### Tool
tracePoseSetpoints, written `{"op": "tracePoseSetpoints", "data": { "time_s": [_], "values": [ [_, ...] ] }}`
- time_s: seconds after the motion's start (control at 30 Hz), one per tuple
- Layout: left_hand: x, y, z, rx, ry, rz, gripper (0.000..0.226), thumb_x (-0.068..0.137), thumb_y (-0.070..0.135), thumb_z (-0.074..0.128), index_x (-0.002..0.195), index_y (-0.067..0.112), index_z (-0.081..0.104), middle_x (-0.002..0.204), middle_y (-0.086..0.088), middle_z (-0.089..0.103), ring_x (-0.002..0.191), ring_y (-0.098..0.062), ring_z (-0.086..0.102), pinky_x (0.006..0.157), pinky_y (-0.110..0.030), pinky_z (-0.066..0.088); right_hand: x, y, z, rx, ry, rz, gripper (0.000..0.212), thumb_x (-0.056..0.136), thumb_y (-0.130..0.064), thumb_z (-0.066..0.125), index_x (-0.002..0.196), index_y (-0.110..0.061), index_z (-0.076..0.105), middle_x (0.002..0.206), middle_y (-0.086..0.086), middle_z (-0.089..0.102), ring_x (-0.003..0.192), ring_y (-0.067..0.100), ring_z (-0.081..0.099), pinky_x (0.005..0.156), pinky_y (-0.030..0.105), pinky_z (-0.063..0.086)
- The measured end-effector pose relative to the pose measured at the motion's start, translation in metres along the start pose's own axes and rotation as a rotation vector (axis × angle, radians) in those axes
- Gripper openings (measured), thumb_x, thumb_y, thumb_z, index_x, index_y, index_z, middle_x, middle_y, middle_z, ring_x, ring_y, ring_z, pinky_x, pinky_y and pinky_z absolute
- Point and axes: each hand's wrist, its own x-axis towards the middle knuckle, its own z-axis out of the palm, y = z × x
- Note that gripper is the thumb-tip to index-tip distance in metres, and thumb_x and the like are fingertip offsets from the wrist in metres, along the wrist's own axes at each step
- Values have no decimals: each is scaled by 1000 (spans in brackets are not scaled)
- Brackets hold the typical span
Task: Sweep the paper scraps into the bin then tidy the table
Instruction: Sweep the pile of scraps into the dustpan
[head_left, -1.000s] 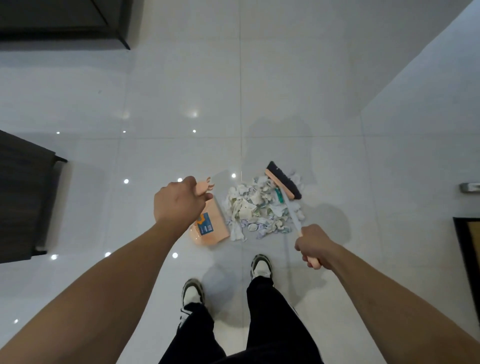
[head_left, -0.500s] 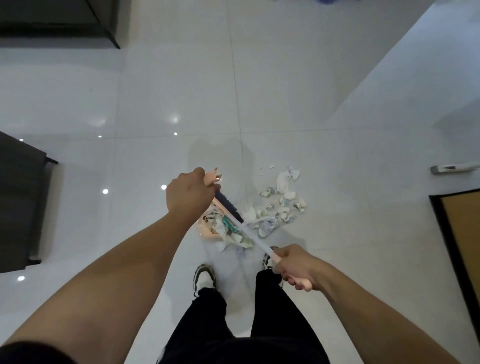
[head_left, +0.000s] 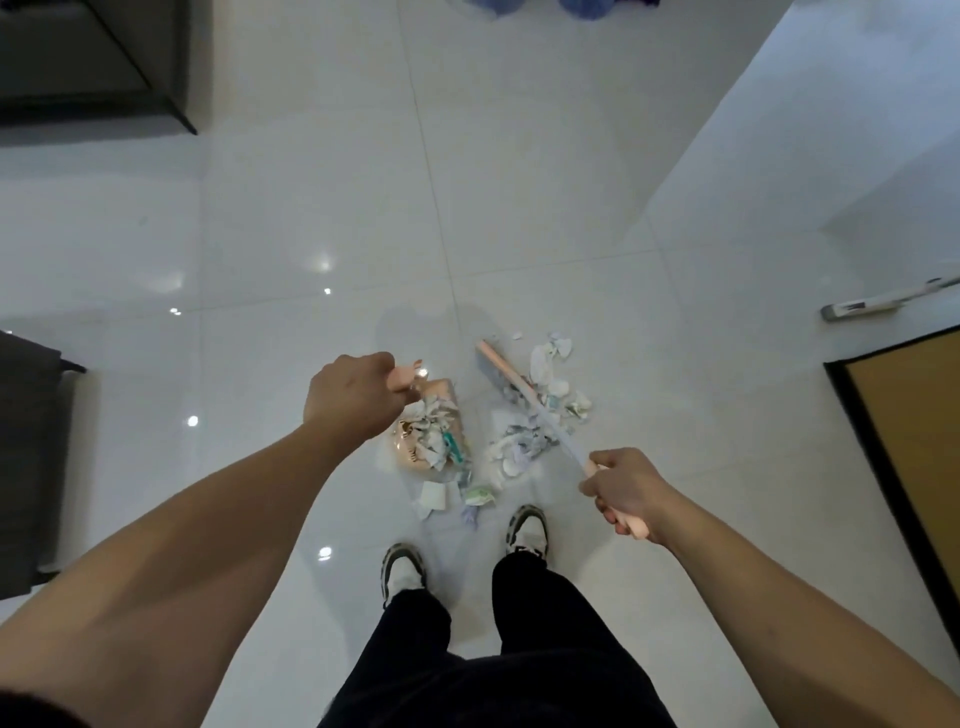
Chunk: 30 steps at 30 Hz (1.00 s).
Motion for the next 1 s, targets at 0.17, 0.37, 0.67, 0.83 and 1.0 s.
{"op": "tracePoseSetpoints", "data": {
  "time_s": [0.17,0.37,0.67,0.83,1.0],
  "values": [
    [26,39,8,37,-31,41,45,67,71,55,65,27,47,56,7,51,54,-11,48,47,-23,28,35,5,-47,127,98,9,21,86,6,57,107,9,54,53,7,42,32,16,35,38,20,33],
    [59,75,9,82,-75,143,45,67,71,57,65,27,47,59,7,53,59,-17,52,47,-24,29,60,27,-71,174,177,109,21,84,8,54,72,-9,50,57,9,41,38,17,38,42,21,36],
    [102,45,-6,26,-116,222,37,68,61,64,66,26,52,59,5,55,62,-16,55,50,-26,34,22,55,28,341,224,252,18,87,7,43,91,-3,56,60,9,39,40,15,35,42,19,30],
    [109,-8,-22,34,-205,311,39,70,61,65,67,26,51,62,5,56,65,-18,54,52,-27,35,-11,43,133,486,252,298,14,91,5,44,88,-7,51,59,9,41,32,15,36,39,19,32],
    [89,-54,-22,81,-279,375,39,75,62,61,73,24,51,70,4,56,72,-25,55,59,-31,41,-38,23,216,583,185,295,12,88,4,48,92,-3,57,53,10,44,31,17,39,38,20,35]
  ]
}}
